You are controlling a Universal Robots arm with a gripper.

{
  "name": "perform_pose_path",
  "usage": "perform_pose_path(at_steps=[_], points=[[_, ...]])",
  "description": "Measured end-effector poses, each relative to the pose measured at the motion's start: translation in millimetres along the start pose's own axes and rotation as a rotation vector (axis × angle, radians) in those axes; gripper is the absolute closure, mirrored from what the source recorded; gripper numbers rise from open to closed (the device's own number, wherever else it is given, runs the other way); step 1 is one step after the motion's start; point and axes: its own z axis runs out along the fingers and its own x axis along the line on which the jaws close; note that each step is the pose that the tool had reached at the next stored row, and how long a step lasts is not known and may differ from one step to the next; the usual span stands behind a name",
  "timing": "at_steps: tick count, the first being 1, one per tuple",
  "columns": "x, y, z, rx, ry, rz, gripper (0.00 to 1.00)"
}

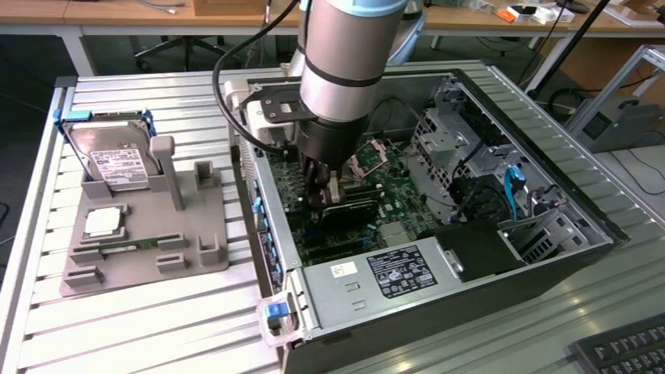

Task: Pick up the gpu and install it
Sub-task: 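Press down on the gpu until it lock into place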

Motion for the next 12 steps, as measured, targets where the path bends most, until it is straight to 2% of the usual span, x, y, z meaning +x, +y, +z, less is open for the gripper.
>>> perform_pose_path(at_steps=[12], points=[[-5.7,-0.9,5.3,-0.0006,0.0010,-0.013,0.90]])
